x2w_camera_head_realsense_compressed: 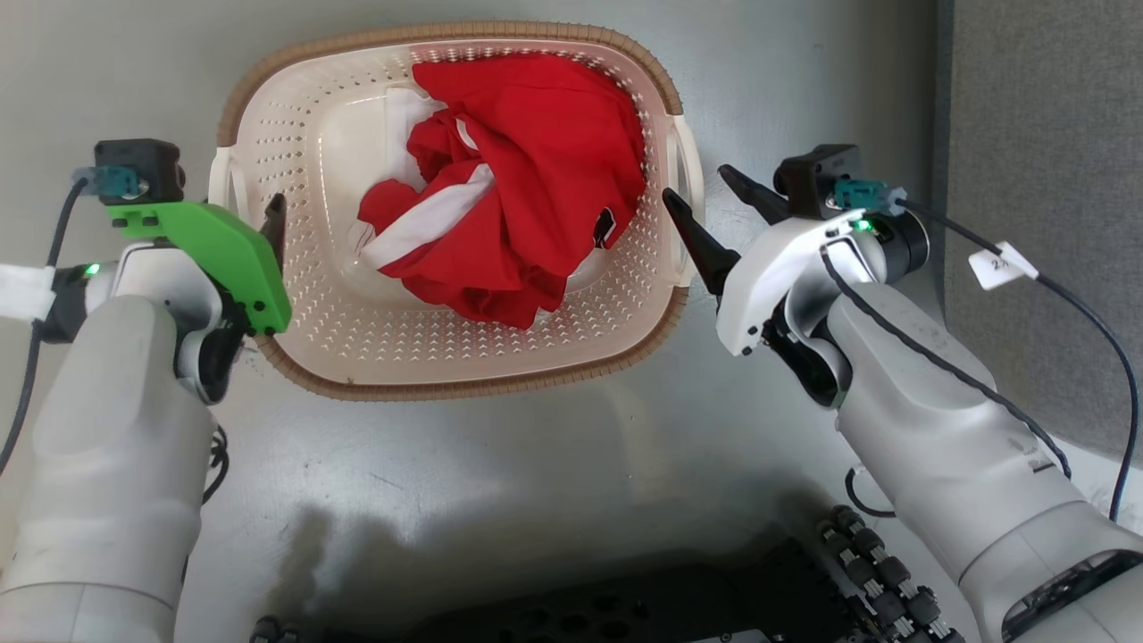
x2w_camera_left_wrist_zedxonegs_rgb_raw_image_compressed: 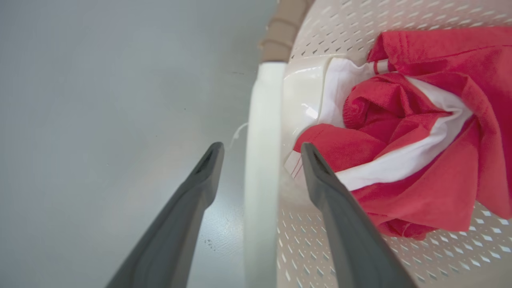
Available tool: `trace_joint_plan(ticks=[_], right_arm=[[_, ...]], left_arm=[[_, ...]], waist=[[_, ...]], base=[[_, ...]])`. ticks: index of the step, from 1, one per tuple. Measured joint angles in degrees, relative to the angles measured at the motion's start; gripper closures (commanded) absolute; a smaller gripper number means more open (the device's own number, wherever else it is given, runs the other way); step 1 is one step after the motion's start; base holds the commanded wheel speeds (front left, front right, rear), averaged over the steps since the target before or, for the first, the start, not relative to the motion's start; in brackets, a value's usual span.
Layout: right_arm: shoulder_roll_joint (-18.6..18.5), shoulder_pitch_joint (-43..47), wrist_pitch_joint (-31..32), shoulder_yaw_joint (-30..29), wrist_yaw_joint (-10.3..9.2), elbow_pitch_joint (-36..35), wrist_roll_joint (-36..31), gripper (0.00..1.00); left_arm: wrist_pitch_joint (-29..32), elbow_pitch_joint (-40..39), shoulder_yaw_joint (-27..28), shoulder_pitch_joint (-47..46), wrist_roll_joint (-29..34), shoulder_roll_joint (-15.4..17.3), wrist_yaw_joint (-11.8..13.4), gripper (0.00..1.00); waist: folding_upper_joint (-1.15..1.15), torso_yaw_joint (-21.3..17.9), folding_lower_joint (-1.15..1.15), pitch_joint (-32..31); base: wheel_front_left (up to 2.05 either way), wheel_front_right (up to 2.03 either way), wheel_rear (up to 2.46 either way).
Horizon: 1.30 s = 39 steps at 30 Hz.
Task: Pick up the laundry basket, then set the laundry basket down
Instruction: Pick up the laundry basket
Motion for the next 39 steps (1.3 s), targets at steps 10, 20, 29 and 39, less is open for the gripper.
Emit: trace_joint_plan(ticks=[10,20,29,39], right_arm=[[0.0,-2.3,2.7,2.0,0.1,2.8,3.8,1.0],[0.0,-4.6,2.7,2.8,0.21,5.6,5.6,1.0],[-0.1,-5.2,4.5,4.7,0.56,9.5,8.0,1.0],[-0.1,-5.3,8.2,6.4,0.58,12.8,10.8,1.0]], left_arm=[[1.6,4.2,0.3,-2.6,-2.9,-1.6,-1.3,1.0],[1.1,7.5,-0.7,-4.3,-4.9,-2.7,-2.0,1.0],[1.0,11.6,-1.6,-4.9,-6.0,-4.4,-2.0,1.0],[4.6,14.2,-3.7,-4.8,-9.8,-5.3,-2.0,1.0]], waist=[[0.0,0.4,0.0,0.6],[0.0,0.8,0.0,0.5],[0.0,1.2,0.0,-1.9],[0.0,0.9,0.0,-6.3]], base=[[0.0,0.0,0.0],[0.0,0.0,0.0],[0.0,0.0,0.0],[0.0,0.0,0.0]])
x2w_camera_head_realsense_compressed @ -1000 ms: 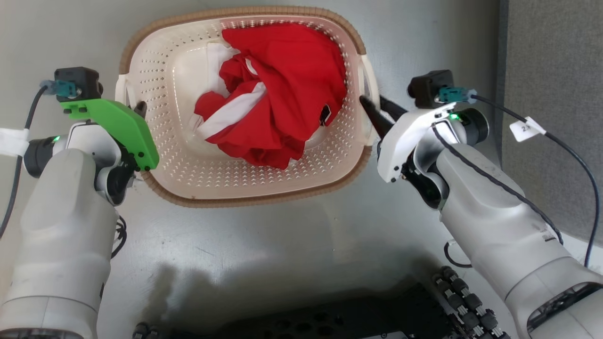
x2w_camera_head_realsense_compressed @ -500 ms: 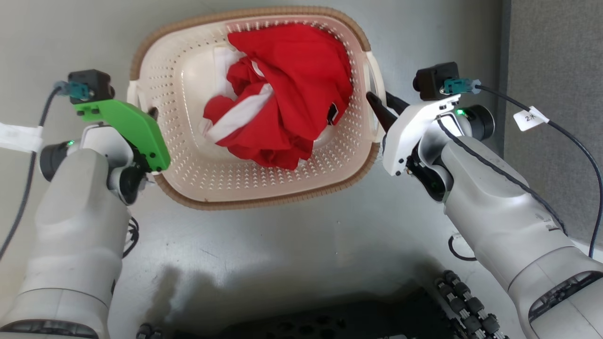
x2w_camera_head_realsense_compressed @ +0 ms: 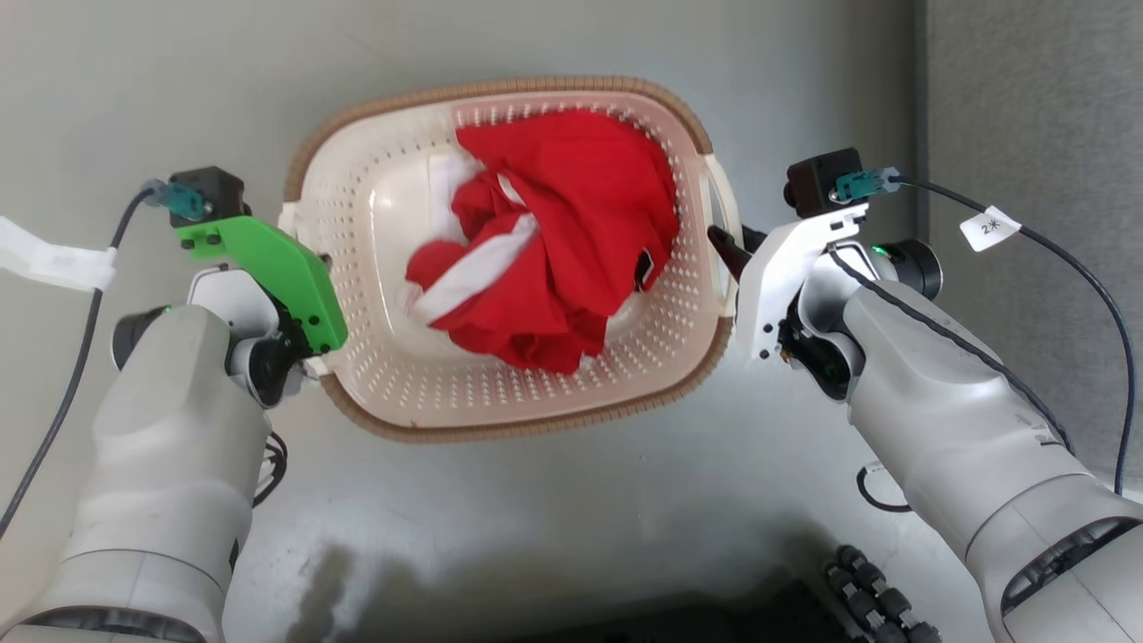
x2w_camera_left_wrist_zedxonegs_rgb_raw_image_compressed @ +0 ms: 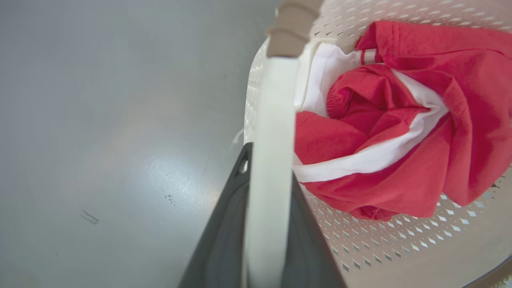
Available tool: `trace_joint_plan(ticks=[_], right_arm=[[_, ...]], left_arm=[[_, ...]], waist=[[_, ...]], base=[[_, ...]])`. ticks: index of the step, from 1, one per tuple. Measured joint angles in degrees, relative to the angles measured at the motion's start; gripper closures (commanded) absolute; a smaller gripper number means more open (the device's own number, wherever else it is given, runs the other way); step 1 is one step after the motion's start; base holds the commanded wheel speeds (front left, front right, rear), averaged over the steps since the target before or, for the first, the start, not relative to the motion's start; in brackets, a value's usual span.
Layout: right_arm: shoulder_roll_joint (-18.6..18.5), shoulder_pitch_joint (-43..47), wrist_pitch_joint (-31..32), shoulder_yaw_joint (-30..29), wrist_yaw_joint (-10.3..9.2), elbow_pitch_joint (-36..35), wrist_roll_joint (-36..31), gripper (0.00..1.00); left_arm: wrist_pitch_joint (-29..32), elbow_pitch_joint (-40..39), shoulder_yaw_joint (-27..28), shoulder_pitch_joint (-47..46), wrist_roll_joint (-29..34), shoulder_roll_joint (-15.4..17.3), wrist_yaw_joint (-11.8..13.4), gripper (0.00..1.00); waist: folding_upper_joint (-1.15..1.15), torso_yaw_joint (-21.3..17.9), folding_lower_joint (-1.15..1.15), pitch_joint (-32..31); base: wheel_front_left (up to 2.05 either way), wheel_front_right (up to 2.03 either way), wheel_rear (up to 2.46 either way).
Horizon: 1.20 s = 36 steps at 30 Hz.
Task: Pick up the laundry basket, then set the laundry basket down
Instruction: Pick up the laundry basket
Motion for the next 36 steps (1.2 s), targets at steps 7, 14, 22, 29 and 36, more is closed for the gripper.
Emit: trace_joint_plan(ticks=[7,14,22,29,36], right_arm=[[0.0,0.0,3.0,0.9,0.01,1.9,2.2,1.0],[0.0,1.2,7.0,2.6,0.1,2.5,5.3,1.0],[0.0,2.6,9.5,3.8,0.09,2.5,7.9,1.0],[0.0,4.5,11.3,4.9,0.1,3.1,10.0,1.0],[0.1,6.2,13.3,5.1,0.51,4.1,12.1,1.0]], left_arm=[[3.3,1.1,-1.1,0.6,-3.4,-0.6,0.0,1.0],[6.7,2.7,-1.5,2.9,-6.5,-0.7,0.0,1.0],[8.4,2.9,-2.3,4.3,-7.3,-0.5,0.1,1.0],[10.0,3.6,-3.2,5.7,-9.3,-0.4,0.1,1.0],[11.5,4.6,-3.5,7.5,-10.2,-0.4,0.1,1.0]], waist=[[0.0,-0.3,0.0,-4.0],[0.0,-0.6,0.0,-8.6],[0.0,-1.1,0.0,-14.1],[0.0,-1.5,0.0,-18.8],[0.0,-1.7,0.0,-23.4]], base=[[0.0,0.0,0.0],[0.0,0.0,0.0],[0.0,0.0,0.0],[0.0,0.0,0.0],[0.0,0.0,0.0]])
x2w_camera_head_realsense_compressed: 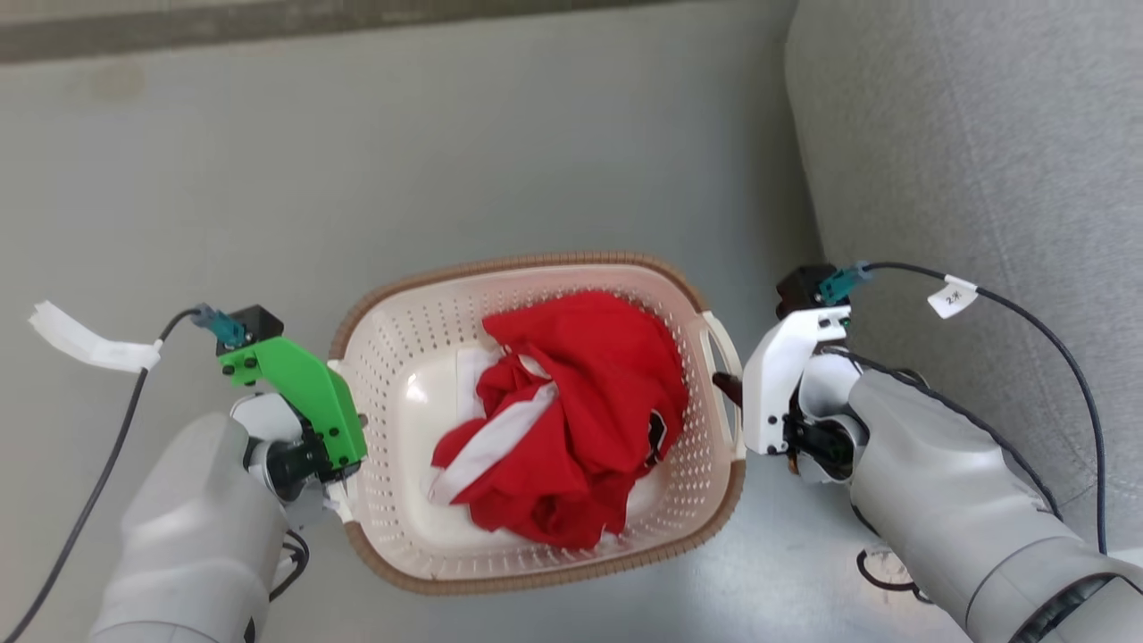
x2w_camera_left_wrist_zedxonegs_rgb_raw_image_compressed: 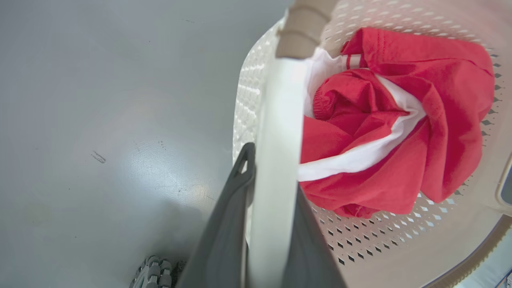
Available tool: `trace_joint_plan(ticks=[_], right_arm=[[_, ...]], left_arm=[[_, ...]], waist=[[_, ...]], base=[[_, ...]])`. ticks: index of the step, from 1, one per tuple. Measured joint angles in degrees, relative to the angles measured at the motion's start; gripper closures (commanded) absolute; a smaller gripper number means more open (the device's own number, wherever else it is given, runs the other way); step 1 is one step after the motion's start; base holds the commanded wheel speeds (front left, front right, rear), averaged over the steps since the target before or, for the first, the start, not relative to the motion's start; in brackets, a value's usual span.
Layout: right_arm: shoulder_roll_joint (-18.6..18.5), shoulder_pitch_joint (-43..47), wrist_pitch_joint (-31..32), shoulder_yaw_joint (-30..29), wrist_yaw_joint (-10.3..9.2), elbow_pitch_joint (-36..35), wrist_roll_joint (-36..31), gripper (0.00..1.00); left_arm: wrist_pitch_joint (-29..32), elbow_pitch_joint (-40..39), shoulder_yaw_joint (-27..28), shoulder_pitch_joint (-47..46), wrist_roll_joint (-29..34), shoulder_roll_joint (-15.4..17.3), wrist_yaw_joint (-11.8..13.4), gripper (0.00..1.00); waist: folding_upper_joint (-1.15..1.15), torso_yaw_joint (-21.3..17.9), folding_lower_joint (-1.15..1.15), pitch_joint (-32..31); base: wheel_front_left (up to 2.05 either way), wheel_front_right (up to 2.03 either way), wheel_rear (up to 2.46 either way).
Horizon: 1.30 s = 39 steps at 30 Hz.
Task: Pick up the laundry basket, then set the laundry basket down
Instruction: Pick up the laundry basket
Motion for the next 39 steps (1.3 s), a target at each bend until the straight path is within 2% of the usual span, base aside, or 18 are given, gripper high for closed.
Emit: trace_joint_plan(ticks=[22,39], right_arm=[[0.8,4.7,6.6,1.6,0.09,3.8,4.0,1.0],[0.9,5.9,9.6,2.3,0.11,5.0,5.1,1.0]], left_arm=[[4.3,3.6,-0.7,6.1,-3.5,-0.8,0.0,1.0],[5.5,4.3,-1.2,8.6,-5.7,-1.1,0.0,1.0]], waist=[[0.0,0.3,0.0,-14.0],[0.0,0.8,0.0,-19.6]], base=[[0.0,0.0,0.0],[0.0,0.0,0.0]])
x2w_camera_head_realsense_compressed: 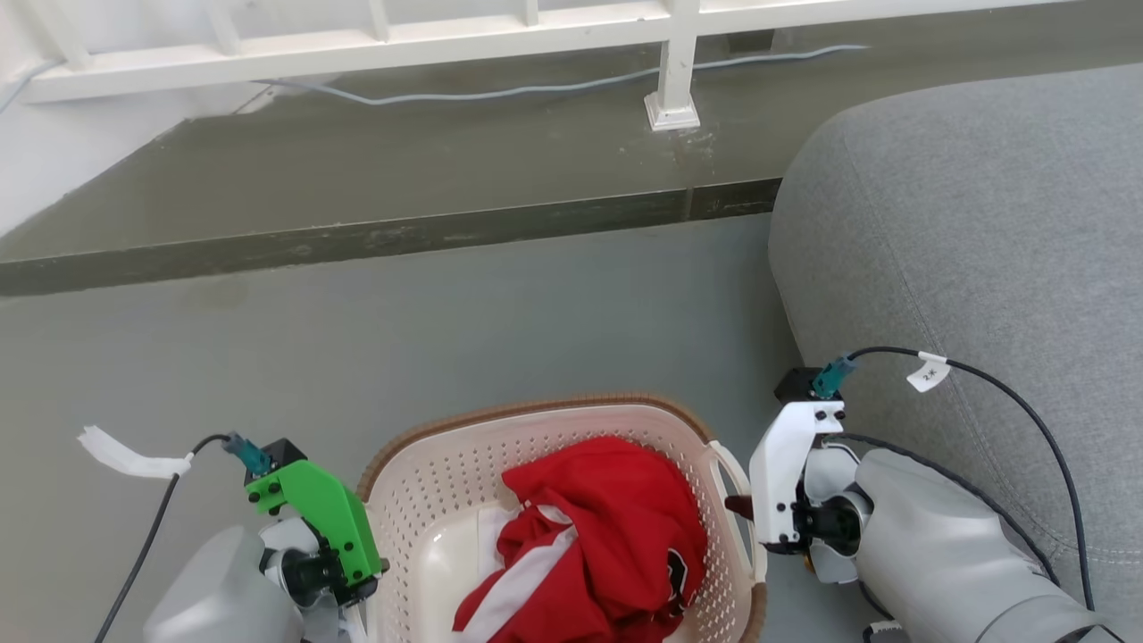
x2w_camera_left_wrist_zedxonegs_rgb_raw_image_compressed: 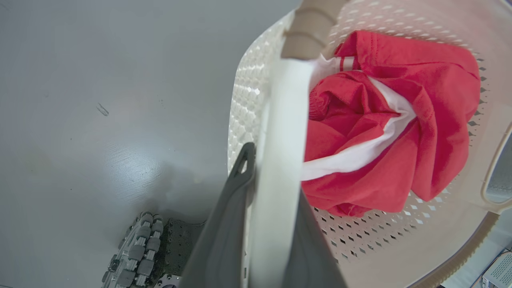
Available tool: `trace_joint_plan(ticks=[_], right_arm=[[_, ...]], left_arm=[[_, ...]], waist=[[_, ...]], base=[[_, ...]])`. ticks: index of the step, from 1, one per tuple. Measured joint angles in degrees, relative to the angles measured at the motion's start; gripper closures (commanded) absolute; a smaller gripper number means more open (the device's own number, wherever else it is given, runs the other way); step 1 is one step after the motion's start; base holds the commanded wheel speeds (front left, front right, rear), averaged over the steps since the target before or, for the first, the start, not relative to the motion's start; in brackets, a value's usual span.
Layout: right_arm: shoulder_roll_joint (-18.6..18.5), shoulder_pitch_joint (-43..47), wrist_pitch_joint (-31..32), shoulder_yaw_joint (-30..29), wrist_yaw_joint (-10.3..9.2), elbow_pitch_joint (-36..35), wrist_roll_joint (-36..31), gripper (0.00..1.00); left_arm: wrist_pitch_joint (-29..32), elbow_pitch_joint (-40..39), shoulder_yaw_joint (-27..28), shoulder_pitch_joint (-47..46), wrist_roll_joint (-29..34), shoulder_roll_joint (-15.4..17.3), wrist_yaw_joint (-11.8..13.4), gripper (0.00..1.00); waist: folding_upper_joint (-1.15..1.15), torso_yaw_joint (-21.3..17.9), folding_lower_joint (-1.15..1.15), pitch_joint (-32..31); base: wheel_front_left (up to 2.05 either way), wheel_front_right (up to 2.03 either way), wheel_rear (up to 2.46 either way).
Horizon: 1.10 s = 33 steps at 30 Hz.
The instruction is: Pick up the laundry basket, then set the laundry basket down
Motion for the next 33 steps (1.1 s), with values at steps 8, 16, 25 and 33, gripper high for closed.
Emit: trace_joint_plan(ticks=[8,16,25,33], right_arm=[[0.0,0.6,0.4,0.3,0.07,-0.1,0.6,1.0],[0.0,0.6,0.5,0.6,0.07,-0.1,1.0,1.0],[-0.1,0.6,1.0,1.0,0.07,-0.1,1.5,1.0],[-0.2,0.5,0.5,1.3,0.05,-0.6,1.8,1.0]], left_arm=[[0.0,0.3,0.0,0.7,-0.5,0.0,0.0,1.0],[-0.1,0.3,-0.2,0.7,-0.5,0.0,0.0,1.0],[-0.1,0.2,-0.3,0.7,-0.6,0.0,0.0,1.0],[-1.1,0.1,-0.4,0.7,-0.9,0.1,0.0,1.0]], waist=[[0.0,0.1,0.0,-0.8],[0.0,-0.1,0.0,-0.8],[0.0,-0.2,0.0,-0.9],[0.0,-0.4,0.0,-0.2]], base=[[0.0,0.0,0.0],[0.0,0.0,0.0],[0.0,0.0,0.0],[0.0,0.0,0.0]])
